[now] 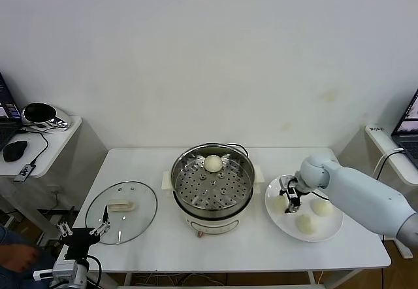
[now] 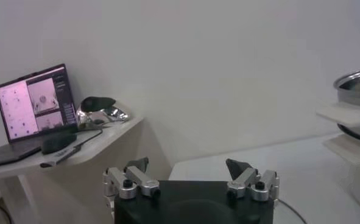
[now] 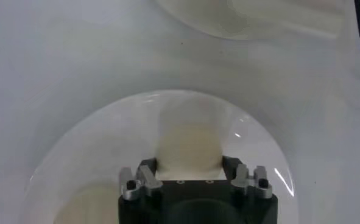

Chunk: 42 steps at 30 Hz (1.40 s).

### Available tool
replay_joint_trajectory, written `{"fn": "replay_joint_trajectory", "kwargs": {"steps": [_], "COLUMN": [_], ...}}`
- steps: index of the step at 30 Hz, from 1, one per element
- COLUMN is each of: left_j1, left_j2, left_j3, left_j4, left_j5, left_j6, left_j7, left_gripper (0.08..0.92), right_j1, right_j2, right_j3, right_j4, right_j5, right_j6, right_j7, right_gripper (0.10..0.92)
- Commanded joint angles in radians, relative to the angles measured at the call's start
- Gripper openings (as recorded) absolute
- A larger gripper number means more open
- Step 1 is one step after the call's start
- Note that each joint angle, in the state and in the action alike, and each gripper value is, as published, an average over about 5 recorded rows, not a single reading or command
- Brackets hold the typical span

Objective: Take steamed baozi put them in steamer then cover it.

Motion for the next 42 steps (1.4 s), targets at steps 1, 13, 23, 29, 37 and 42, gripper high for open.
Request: {"fn": "replay_joint_trajectory", "kwargs": {"steps": [1, 13, 23, 29, 37, 42], "left_j1": [0.0, -0.007, -0.028, -0.038, -0.049, -0.048], "left_j2": [0.0, 0.014, 0.037, 0.041, 0.032, 0.021], "left_j3": [0.001, 0.011, 0.031, 0.036, 0.035, 0.03], "left_j4": [-0.002, -0.008, -0.003, 0.001, -0.002, -0.004], "left_j5": [0.001, -0.004, -0.014, -0.025, -0.03, -0.029], "left_j6": [0.0, 0.003, 0.003, 0.004, 0.009, 0.009], "left_j7": [0.001, 0.005, 0.007, 0.008, 0.01, 0.01], "left_gripper": [0.823, 0.823, 0.823, 0.823, 0.823, 0.823], "right_j1": [0.037, 0.396, 0.85, 0.874, 0.72, 0.635], "right_j2": [-0.02, -0.186, -0.048, 0.155, 0.449, 0.547], "right_j3": [-0.008, -0.148, -0.464, -0.517, -0.508, -0.497], "right_j4": [0.019, 0.179, 0.308, 0.292, 0.157, 0.071], "right_j5": [0.012, 0.242, 0.56, 0.729, 0.845, 0.856], "right_j6": [0.004, -0.065, -0.233, -0.309, -0.423, -0.486], "right_j7": [-0.034, -0.096, -0.04, 0.058, 0.19, 0.248], "right_gripper": [0.576, 0.568, 0.578, 0.585, 0.585, 0.585]}}
